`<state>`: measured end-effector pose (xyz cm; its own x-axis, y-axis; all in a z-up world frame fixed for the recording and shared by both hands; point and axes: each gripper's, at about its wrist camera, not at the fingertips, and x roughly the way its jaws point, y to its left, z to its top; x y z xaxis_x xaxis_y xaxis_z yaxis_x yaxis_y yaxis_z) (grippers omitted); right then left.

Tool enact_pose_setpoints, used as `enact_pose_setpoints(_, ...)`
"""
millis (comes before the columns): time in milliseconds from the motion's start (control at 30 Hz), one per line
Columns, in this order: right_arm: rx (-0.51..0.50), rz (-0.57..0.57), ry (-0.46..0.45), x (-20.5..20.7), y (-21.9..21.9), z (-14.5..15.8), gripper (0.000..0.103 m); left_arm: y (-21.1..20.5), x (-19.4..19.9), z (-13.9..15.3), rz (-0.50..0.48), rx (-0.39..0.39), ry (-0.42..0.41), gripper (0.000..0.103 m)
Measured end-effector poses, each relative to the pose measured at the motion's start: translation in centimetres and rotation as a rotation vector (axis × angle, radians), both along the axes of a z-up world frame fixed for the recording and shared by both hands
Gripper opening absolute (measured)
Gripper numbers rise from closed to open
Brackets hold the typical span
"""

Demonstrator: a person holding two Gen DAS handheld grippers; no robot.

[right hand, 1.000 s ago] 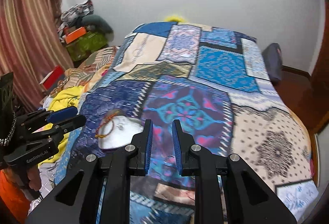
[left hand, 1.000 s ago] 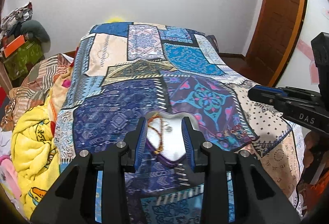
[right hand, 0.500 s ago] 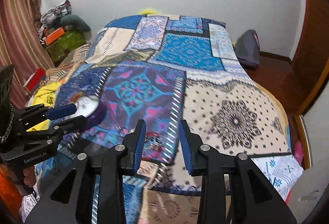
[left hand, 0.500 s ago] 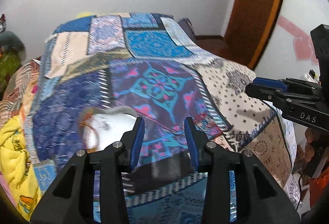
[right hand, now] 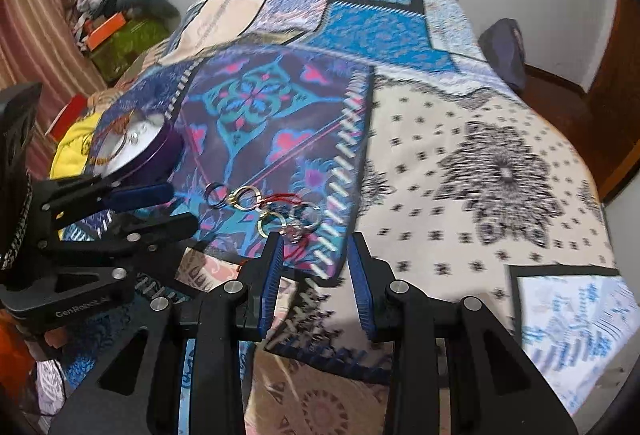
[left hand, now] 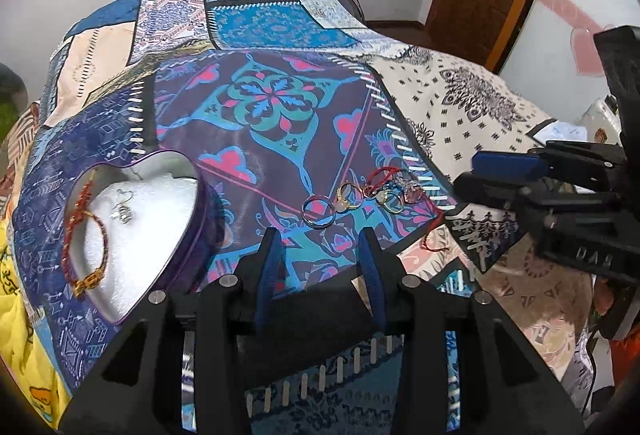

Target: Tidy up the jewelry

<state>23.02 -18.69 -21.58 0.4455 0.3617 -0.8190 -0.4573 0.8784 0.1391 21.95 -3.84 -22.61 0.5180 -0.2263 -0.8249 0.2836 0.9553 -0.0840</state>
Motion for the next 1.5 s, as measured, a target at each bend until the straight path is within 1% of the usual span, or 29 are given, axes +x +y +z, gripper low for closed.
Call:
enact_pose_setpoints(167, -0.015, 0.025, 0.018, 0.3, 0.8, -1.0, 0.030, 0.0, 1.2, -1.1, -0.001, -0.004, 0.031, 0.039)
enact_pose_setpoints(267, 0.002, 0.023, 0.035, 0.6, 0.7, -1.4, 0.030, 0.0, 1.8, -1.2, -0.001, -0.014, 0.033, 0.038)
enact_pose_setpoints(367, 0.014, 0.021, 0.033, 0.7, 1.0, -1.5, 0.029, -0.1, 2.4, -1.4, 0.000, -0.018, 0.031, 0.035)
enact_pose_setpoints(433, 0.024, 0.018, 0.038, 0.7, 1.1, -1.6, 0.023, 0.0, 2.6, -1.5, -0.002, -0.029, 0.028, 0.030)
enact_pose_setpoints(467, 0.025, 0.017, 0.040, 0.8, 1.2, -1.7, 0.022, 0.0, 2.7, -1.5, -0.001, -0.026, 0.026, 0.025)
enact_pose_setpoints(600, 0.027, 0.014, 0.040, 0.9, 1.1, -2.0, 0.012, -0.4, 3.1, -1.6, -0.012, -0.012, 0.017, 0.020)
enact_pose_setpoints(733, 0.039, 0.000, 0.031, 0.9, 0.8, -1.8, 0.011, -0.7, 2.9, -1.7, -0.018, 0.000, 0.005, 0.020)
enact_pose_setpoints(900, 0.049, -0.014, 0.014, 0.8, 0.3, -1.0, 0.011, -0.6, 2.5, -1.4, -0.010, -0.006, 0.002, 0.020)
enact_pose_setpoints(967, 0.051, -0.016, 0.006, 0.8, 0.1, -0.7, 0.008, -0.4, 2.1, -1.2, -0.005, -0.015, 0.000, 0.020)
enact_pose_setpoints(1167, 0.052, -0.022, -0.034, 0.5, -0.2, 0.9, 0.008, 0.1, 1.0, 0.3, 0.008, -0.031, -0.031, 0.020)
enact_pose_setpoints(1267, 0.023, -0.031, -0.058, 0.3, 0.0, 1.1, 0.008, 0.3, 0.4, 1.2, 0.014, -0.029, -0.054, 0.020)
enact_pose_setpoints(1333, 0.031, -0.030, -0.040, 0.2, -0.1, 0.9, 0.008, 0.5, 0.0, 1.7, 0.020, -0.024, -0.068, 0.020)
enact_pose_setpoints(1367, 0.039, -0.035, -0.021, 0.3, -0.1, 0.7, 0.010, 0.7, -0.3, 1.9, 0.022, -0.024, -0.072, 0.020)
enact_pose_setpoints(1400, 0.055, -0.040, 0.007, 0.5, -0.2, 0.4, 0.017, 0.8, -0.5, 2.0, 0.024, -0.024, -0.074, 0.020)
enact_pose_setpoints(1433, 0.064, -0.042, 0.016, 0.5, -0.3, 0.2, 0.021, 0.9, -0.5, 2.1, 0.025, -0.022, -0.076, 0.020)
enact_pose_setpoints(1500, 0.052, -0.049, 0.016, 0.6, -0.1, 0.0, 0.021, 1.1, -0.9, 2.1, 0.029, -0.012, -0.082, 0.020)
